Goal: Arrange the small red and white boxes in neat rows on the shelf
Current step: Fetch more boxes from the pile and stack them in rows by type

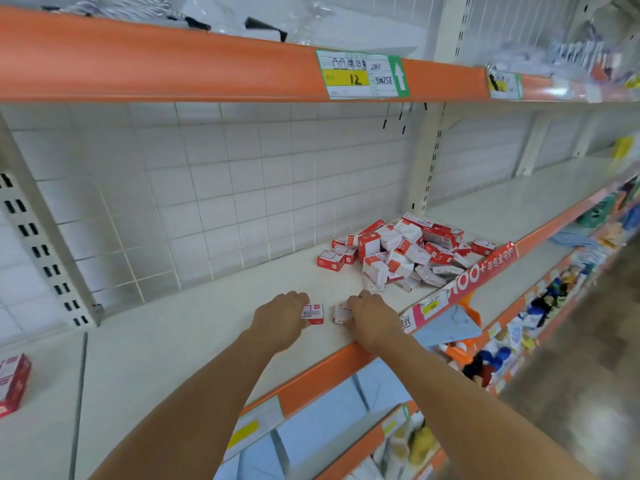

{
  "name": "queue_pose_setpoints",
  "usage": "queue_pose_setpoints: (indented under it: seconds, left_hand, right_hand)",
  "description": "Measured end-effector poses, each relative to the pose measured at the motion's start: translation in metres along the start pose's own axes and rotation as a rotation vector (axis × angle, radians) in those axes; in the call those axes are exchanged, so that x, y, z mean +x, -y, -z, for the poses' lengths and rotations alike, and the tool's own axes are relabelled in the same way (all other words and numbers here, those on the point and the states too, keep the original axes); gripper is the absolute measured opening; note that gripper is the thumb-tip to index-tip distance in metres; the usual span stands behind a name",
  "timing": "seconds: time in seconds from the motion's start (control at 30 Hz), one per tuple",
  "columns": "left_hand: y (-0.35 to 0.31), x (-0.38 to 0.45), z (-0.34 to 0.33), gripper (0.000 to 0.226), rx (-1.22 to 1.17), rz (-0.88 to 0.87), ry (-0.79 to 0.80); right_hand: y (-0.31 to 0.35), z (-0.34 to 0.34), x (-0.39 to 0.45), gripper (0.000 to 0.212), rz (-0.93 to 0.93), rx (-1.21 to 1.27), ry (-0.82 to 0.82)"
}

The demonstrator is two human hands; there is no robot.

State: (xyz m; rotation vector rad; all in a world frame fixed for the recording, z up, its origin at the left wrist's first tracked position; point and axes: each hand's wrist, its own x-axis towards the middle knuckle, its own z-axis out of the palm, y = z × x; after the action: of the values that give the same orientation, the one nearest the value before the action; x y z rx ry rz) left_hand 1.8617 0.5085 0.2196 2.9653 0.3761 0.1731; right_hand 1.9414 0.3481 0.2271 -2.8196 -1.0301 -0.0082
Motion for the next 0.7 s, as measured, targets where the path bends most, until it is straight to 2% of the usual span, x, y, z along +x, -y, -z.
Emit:
queue_pose_setpoints:
  seconds: [0.33, 0.7]
  left_hand:
    - [0.036, -0.081, 0.022, 0.044, -0.041, 0.232, -0.103]
    - [0.094, -0.223, 0.053, 0.042, -0.019, 0.646, -0.191]
  right_hand:
    - [0.06, -0.008, -0.007, 0.034, 0.231, 0.042, -0.059]
    - [0.188, -0.017, -0.049, 0.023, 0.594, 0.123, -0.055]
